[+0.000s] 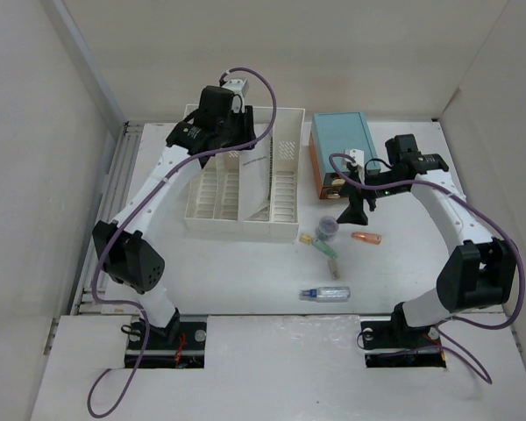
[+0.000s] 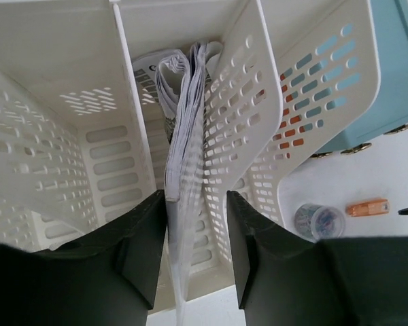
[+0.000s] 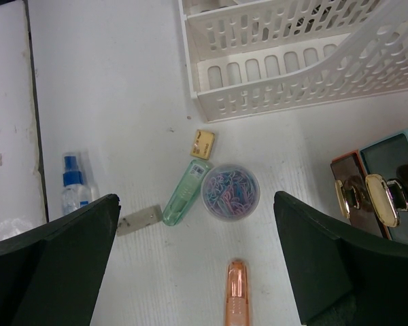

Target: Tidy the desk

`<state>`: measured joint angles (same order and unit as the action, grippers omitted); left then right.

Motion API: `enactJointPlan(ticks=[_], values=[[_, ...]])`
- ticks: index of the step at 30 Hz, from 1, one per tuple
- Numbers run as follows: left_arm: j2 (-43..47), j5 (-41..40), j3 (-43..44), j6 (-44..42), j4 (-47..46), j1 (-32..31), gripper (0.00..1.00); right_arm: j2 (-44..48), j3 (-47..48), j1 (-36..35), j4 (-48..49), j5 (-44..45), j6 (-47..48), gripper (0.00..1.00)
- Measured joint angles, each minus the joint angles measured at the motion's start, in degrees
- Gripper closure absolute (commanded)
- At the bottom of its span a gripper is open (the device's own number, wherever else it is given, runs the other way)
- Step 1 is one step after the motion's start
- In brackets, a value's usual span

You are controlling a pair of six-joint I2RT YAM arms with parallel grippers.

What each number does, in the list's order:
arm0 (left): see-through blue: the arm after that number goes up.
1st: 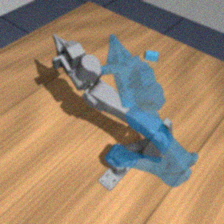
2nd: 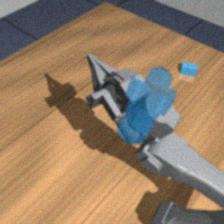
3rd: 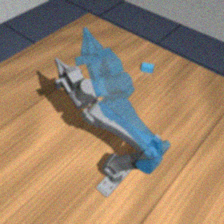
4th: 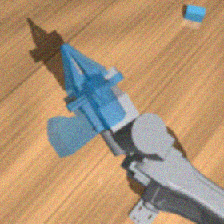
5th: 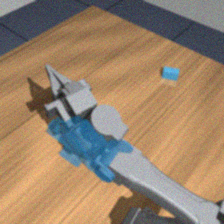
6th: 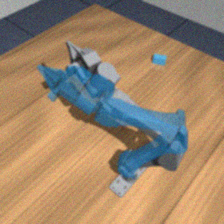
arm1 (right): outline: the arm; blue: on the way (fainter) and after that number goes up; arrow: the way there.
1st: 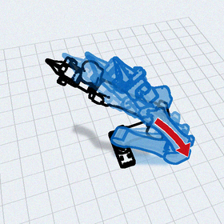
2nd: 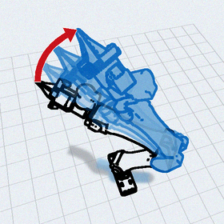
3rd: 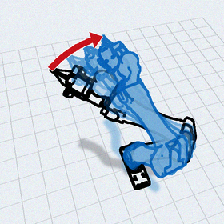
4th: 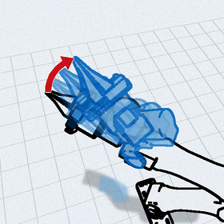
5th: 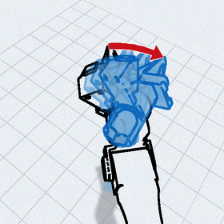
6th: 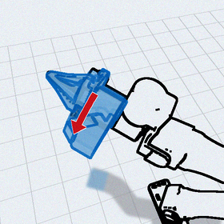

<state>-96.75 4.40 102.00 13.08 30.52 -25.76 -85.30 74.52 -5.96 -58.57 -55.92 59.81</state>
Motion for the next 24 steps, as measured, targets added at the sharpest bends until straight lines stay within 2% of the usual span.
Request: enactJointPlan(ticks=[10, 14, 19, 24], values=[[-0.42, -1.53, 0.0, -1.03, 1.79, 0.02, 0.73, 0.0, 0.0, 0.0, 0.0, -0.02, 0.0, 0.0], [-1.95, -1.86, 0.02, -1.31, 2.05, -0.02, 0.8, 0.0, 0.0, 0.0, -0.22, -0.02, 0.02, 0.0], [-4.74, -1.99, 0.04, -1.68, 2.32, -0.28, 1.0, 0.11, 0.0, 0.0, -0.59, -0.02, 0.02, 0.0], [-4.76, -3.61, 0.15, -1.95, 2.25, -1.18, 1.0, 0.39, 0.02, 0.0, -0.7, -0.02, 0.22, 0.0]])
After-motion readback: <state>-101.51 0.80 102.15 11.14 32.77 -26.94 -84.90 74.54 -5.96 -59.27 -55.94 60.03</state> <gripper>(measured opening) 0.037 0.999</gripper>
